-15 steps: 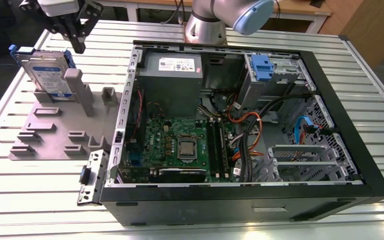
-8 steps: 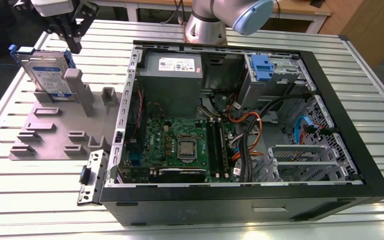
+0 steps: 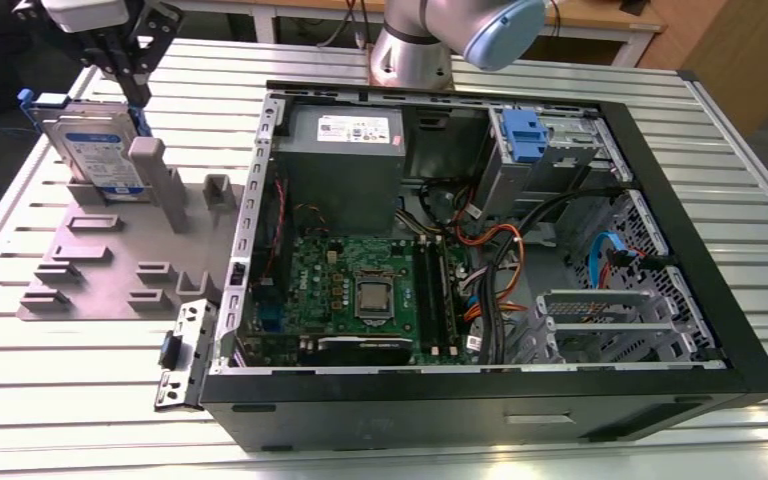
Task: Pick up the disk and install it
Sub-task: 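Reach for the disk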
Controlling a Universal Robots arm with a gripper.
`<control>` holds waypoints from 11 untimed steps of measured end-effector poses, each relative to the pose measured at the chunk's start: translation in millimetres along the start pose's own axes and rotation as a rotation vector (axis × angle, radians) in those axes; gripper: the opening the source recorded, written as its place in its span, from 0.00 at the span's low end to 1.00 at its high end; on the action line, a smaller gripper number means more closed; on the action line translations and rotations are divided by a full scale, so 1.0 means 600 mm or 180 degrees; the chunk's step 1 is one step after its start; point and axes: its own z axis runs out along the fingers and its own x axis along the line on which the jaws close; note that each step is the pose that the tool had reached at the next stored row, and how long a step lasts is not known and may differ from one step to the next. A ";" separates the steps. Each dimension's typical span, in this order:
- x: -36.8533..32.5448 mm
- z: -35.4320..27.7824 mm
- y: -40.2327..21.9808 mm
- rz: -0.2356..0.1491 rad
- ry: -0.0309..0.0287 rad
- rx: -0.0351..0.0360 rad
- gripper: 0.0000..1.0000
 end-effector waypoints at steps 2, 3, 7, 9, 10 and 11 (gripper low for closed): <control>0.000 0.000 0.000 0.0000 0.0000 0.0000 0.11; 0.001 0.000 0.000 0.0000 0.0000 0.0000 0.11; 0.002 0.000 0.000 0.0000 0.0000 0.0000 0.11; 0.003 0.000 0.000 0.0000 0.0000 0.0000 0.11; 0.003 0.000 0.000 0.0000 0.0000 0.0000 0.11; 0.003 0.000 0.000 0.0000 0.0000 0.0000 0.11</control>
